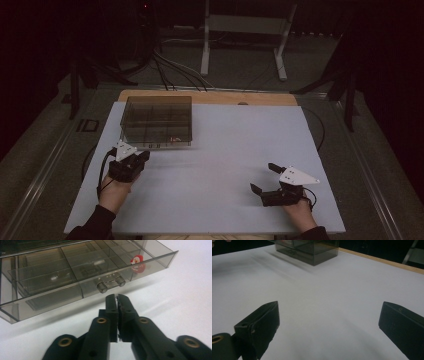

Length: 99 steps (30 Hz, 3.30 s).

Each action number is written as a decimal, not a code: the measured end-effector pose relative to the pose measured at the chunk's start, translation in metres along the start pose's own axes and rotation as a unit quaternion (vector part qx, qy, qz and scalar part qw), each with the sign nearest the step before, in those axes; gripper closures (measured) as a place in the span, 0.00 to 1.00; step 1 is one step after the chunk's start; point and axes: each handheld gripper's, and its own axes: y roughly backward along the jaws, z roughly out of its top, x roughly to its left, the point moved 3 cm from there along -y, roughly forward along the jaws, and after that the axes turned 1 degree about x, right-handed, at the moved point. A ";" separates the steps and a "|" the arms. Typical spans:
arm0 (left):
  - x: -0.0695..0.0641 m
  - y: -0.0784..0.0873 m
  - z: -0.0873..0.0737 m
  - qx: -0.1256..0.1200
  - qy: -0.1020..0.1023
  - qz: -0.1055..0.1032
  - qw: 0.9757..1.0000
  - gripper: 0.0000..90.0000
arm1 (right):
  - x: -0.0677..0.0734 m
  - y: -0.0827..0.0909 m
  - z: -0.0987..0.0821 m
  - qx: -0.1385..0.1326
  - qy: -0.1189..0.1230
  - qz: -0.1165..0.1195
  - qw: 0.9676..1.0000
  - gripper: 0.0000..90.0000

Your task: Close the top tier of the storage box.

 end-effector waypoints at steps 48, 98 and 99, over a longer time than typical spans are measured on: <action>0.015 -0.018 0.005 0.007 -0.014 0.014 1.000 0.99 | 0.000 0.000 0.000 0.000 -0.001 0.000 1.000 0.03; 0.021 -0.029 0.008 0.013 -0.010 0.014 1.000 0.99 | 0.000 0.000 0.000 0.000 -0.002 0.001 1.000 0.03; 0.021 -0.029 0.008 0.013 -0.009 0.014 1.000 0.99 | 0.000 0.000 0.000 0.000 -0.002 0.001 1.000 0.03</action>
